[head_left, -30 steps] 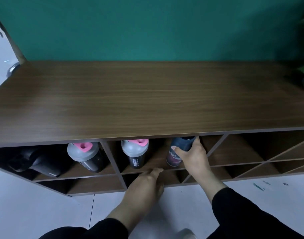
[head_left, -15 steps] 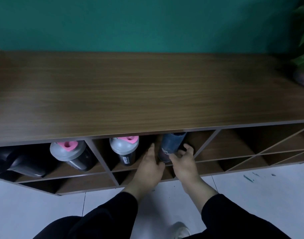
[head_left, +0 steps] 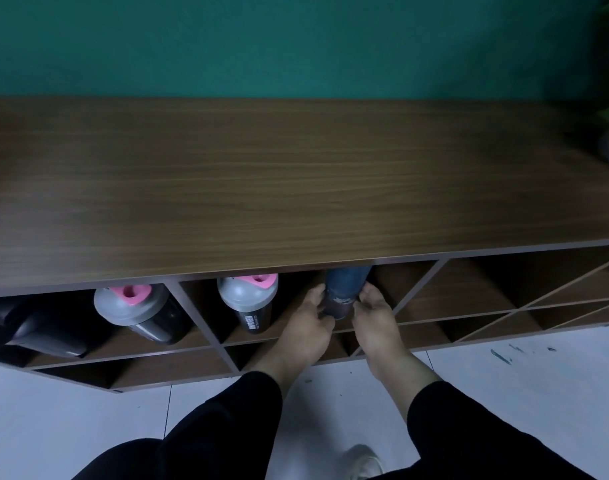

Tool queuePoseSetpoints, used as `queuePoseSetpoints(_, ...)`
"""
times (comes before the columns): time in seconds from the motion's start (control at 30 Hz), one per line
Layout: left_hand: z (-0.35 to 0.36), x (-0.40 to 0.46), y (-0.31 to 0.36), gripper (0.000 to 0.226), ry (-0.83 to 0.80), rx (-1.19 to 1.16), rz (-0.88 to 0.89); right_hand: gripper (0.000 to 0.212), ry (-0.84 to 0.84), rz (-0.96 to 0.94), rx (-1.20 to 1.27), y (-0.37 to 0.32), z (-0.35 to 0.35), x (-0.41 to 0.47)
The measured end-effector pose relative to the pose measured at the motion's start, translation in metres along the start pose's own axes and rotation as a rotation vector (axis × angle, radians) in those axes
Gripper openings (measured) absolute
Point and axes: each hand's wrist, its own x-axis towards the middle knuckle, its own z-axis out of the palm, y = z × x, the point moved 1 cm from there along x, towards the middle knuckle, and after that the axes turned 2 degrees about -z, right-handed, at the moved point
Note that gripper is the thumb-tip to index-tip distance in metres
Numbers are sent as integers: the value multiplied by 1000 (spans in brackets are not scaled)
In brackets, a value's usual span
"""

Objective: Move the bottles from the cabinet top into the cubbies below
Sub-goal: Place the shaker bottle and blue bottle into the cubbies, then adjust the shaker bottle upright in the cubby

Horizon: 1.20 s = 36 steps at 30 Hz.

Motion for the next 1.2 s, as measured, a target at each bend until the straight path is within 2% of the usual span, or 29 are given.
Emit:
queuePoseSetpoints(0.17, 1, 9, -7, 93, -38, -6, -13, 42, 29, 37, 6, 16, 6, 3)
queuePoseSetpoints(0.43, 9, 1, -1, 85, -122, 3, -40, 49, -2, 34, -3, 12, 2, 9)
queuePoseSetpoints(0.6, 10, 0, 0, 85, -83, -2, -47, 51, -16, 44, -28, 14, 5, 8)
queuePoseSetpoints(0.7, 8, 0, -7, 85, -66, 8, -41, 43, -41, 96, -112, 19, 9, 7)
queuePoseSetpoints(0.77, 4, -7, -5, 78, -26, 36, -70, 30, -18, 175, -151, 30, 14, 8)
queuePoseSetpoints(0.83, -2, -17, -2, 57, 64, 48, -141, 25, -6, 241, -151, 33, 20, 1)
queuePoseSetpoints(0.9, -9, -24, -9, 38, 169, -13, -227, 27, -75, 223, -203, 22, 27, -10)
queuePoseSetpoints(0.93, -11, -28, -12, 35, 221, -44, -266, 29, -122, 177, -244, 16, 31, -13)
queuePoseSetpoints(1.07, -30, -51, -19, 64, 382, -200, -427, 43, -255, -44, -357, -3, 53, -14)
queuePoseSetpoints(1.13, -38, -57, -24, 74, 447, -224, -383, 54, -302, -98, -358, -6, 71, -11)
queuePoseSetpoints(1.2, -46, -61, -26, 83, 473, -225, -268, 68, -341, -138, -374, -5, 90, -9)
